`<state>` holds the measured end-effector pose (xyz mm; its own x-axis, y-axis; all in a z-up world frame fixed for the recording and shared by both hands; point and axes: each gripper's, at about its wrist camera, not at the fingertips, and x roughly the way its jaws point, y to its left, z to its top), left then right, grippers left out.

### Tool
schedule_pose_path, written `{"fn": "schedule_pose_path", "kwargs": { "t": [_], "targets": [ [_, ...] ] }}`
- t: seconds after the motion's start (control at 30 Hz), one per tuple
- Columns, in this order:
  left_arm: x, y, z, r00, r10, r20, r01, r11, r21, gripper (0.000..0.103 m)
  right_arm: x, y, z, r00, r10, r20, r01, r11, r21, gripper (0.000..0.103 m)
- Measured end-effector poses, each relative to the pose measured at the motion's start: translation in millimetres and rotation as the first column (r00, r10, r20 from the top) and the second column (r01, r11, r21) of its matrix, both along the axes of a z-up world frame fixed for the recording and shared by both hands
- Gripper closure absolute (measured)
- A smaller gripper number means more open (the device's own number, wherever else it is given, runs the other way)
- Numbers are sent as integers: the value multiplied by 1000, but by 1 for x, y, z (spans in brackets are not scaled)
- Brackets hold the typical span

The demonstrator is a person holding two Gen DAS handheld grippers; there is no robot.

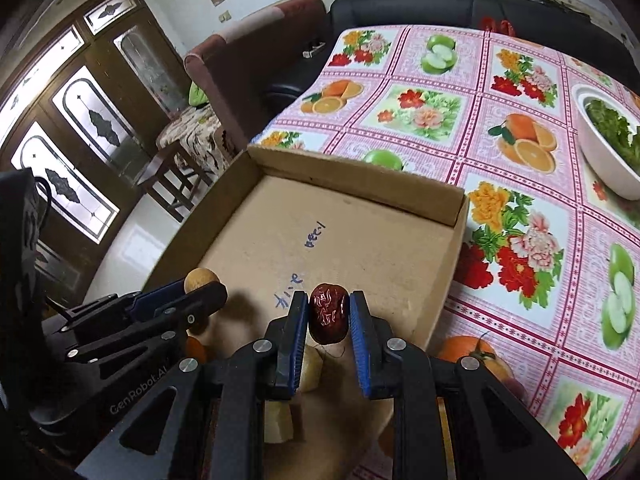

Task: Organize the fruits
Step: 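Carry the kiwi with the left gripper while the right gripper carries the red date to the tray, then open both grippers to release the kiwi and red date into the tray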

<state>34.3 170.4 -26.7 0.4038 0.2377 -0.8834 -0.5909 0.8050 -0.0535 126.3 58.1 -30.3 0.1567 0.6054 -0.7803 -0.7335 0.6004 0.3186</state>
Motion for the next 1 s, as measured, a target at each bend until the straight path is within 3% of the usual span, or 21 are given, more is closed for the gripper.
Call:
{"fn": "schedule_pose_path", "kwargs": {
  "t": [0.4, 0.53, 0.6, 0.63, 0.67, 1.0],
  "targets": [
    [9, -2, -10, 998, 6, -56, -5, 1000, 21, 73, 2, 9, -12, 1000, 25, 12, -25, 999, -45, 80],
    [1, -1, -3, 999, 28, -32, -28, 999, 20, 59, 2, 6, -10, 1000, 24, 4, -24, 999, -38, 78],
    [-4, -2, 0, 999, 35, -24, -35, 999, 24, 59, 1, 2, -6, 1000, 12, 4, -12, 1000, -29, 67],
    [-7, -3, 3, 999, 39, -19, -38, 999, 28, 59, 0, -1, -2, 1000, 6, 7, -6, 1000, -14, 57],
    [-10, -5, 6, 999, 40, -12, -39, 999, 29, 59, 0, -3, 1, 1000, 1, 12, -1, 1000, -8, 54],
    [-49, -34, 39, 993, 71, 91, -75, 997, 35, 55, -18, -62, 39, 997, -76, 35, 72, 993, 94, 54]
  ]
}}
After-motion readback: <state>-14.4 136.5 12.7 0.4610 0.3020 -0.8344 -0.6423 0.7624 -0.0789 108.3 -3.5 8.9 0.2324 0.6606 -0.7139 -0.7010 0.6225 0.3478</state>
